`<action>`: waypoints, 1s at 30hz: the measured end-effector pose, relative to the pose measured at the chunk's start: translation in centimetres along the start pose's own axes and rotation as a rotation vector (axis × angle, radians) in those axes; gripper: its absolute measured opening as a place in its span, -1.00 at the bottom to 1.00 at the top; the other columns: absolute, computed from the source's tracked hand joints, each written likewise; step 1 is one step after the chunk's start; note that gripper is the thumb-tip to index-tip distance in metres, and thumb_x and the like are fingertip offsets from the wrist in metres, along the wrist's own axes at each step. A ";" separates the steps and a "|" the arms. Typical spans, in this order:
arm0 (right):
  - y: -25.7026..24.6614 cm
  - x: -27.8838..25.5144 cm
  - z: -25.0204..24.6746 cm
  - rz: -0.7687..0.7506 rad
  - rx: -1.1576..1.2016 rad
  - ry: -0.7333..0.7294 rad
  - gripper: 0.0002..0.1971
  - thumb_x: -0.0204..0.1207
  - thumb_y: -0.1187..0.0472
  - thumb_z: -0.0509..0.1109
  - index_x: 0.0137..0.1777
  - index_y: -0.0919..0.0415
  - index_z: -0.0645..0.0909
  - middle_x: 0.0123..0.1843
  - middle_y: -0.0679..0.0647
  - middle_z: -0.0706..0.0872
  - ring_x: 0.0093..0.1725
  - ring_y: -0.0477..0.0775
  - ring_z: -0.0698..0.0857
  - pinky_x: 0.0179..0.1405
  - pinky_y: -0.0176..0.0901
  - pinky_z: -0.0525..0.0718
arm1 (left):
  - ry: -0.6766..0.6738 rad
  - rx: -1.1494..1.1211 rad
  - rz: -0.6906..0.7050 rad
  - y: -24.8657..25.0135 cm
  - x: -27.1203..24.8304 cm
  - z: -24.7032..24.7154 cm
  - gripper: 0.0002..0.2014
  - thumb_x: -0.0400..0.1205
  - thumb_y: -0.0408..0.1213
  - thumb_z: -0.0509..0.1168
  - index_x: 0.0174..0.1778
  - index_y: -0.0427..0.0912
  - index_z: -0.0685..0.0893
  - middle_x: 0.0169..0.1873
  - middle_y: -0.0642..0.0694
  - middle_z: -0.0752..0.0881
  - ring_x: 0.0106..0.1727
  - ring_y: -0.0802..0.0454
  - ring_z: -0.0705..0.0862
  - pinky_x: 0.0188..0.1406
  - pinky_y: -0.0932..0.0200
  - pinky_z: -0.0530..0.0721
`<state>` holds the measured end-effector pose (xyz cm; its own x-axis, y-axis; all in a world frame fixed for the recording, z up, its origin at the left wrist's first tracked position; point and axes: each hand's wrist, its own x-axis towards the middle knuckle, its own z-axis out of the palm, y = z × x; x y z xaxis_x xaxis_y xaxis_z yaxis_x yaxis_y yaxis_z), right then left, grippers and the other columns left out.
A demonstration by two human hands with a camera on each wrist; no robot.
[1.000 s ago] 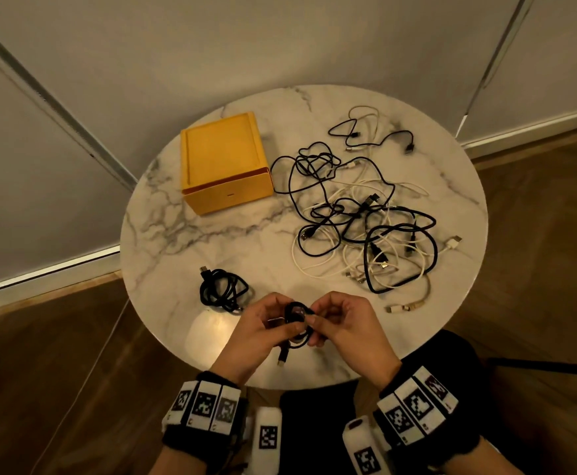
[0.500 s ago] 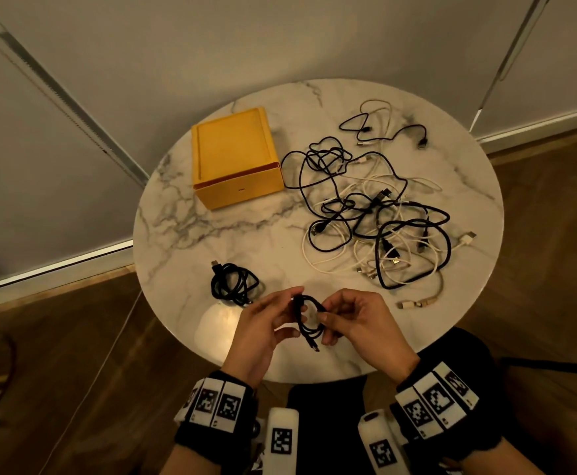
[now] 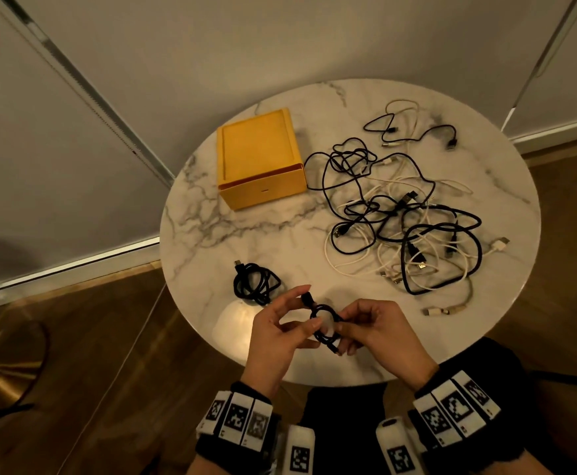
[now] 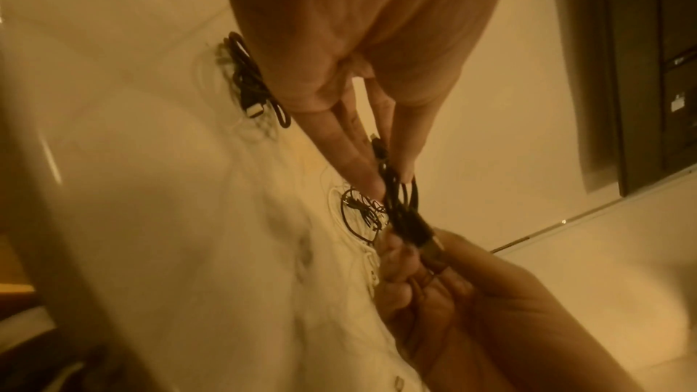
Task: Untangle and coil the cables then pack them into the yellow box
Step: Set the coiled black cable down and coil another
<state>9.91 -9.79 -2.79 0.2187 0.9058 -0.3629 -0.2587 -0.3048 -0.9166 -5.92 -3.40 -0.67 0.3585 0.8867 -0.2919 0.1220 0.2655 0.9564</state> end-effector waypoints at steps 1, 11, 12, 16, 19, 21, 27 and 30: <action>0.0 0.1 0.1 0.006 0.002 -0.022 -0.94 0.46 0.53 0.45 -0.12 0.54 0.63 -0.43 0.26 0.74 -0.51 0.16 0.74 -0.51 -0.16 0.67 | 0.021 0.030 0.019 -0.2 0.1 -0.2 -0.53 0.47 -0.55 0.48 0.23 -0.03 0.70 -0.01 -0.09 0.77 -0.26 -0.19 0.80 -0.33 0.02 0.78; 0.7 1.8 1.4 0.195 0.086 -0.147 -0.88 0.55 0.47 0.36 0.04 0.46 0.68 -0.15 0.38 0.80 -0.38 0.10 0.77 -0.47 -0.28 0.65 | 0.112 0.102 0.033 -0.9 0.1 -4.3 -0.41 0.49 -0.54 0.46 0.37 0.07 0.57 0.01 -0.07 0.80 -0.18 -0.10 0.82 -0.33 0.07 0.79; 0.8 2.0 1.4 0.213 0.065 -0.140 -0.87 0.55 0.48 0.36 0.05 0.47 0.67 -0.17 0.36 0.80 -0.40 0.06 0.77 -0.49 -0.29 0.63 | 0.133 0.113 0.028 -1.0 0.2 -5.1 -0.41 0.49 -0.54 0.46 0.38 0.04 0.57 0.01 -0.07 0.80 -0.17 -0.11 0.82 -0.33 0.07 0.79; 1.0 2.4 0.7 0.261 0.044 -0.108 -0.92 0.54 0.51 0.34 -0.01 0.47 0.64 -0.27 0.31 0.77 -0.47 0.08 0.75 -0.60 -0.26 0.64 | 0.228 0.168 -0.013 -1.9 1.2 -8.7 -0.42 0.47 -0.56 0.48 0.33 0.04 0.60 0.02 -0.12 0.79 -0.13 -0.09 0.82 -0.31 0.12 0.78; 0.9 2.7 0.6 0.277 0.029 -0.105 -0.94 0.55 0.52 0.32 -0.06 0.46 0.63 -0.30 0.35 0.76 -0.48 0.13 0.76 -0.61 -0.21 0.67 | 0.292 0.287 -0.014 -2.9 2.1 -10.9 -0.41 0.43 -0.46 0.53 0.32 0.09 0.60 0.01 -0.09 0.81 -0.02 0.08 0.80 -0.08 0.16 0.76; 0.9 2.7 0.7 0.278 0.014 -0.101 -0.93 0.55 0.53 0.31 -0.08 0.47 0.63 -0.32 0.35 0.76 -0.48 0.15 0.76 -0.59 -0.19 0.69 | 0.329 0.421 0.008 -3.4 2.7 -11.9 -0.39 0.39 -0.29 0.59 0.36 0.09 0.60 0.01 -0.01 0.80 0.07 0.18 0.75 0.11 0.22 0.67; 0.9 2.6 0.6 0.294 -0.010 -0.098 -0.90 0.57 0.53 0.28 -0.11 0.44 0.62 -0.30 0.39 0.75 -0.46 0.19 0.76 -0.52 -0.16 0.71 | 0.414 0.666 0.015 -3.9 4.0 -13.0 -0.35 0.37 -0.01 0.58 0.39 0.07 0.57 0.22 0.04 0.61 0.23 0.08 0.59 0.34 -0.01 0.60; 0.8 2.6 0.5 0.299 -0.004 -0.097 -0.89 0.57 0.53 0.28 -0.12 0.45 0.63 -0.29 0.40 0.75 -0.46 0.19 0.77 -0.51 -0.17 0.72 | 0.400 0.672 0.041 -3.7 3.8 -12.8 -0.46 0.43 -0.06 0.54 0.33 0.03 0.60 0.22 0.05 0.62 0.22 0.06 0.59 0.29 -0.03 0.63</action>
<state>9.80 -7.56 -4.40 0.0425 0.7998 -0.5987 -0.2939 -0.5627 -0.7726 -16.87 3.89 -5.13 0.0294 0.9938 -0.1073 0.6955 0.0567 0.7163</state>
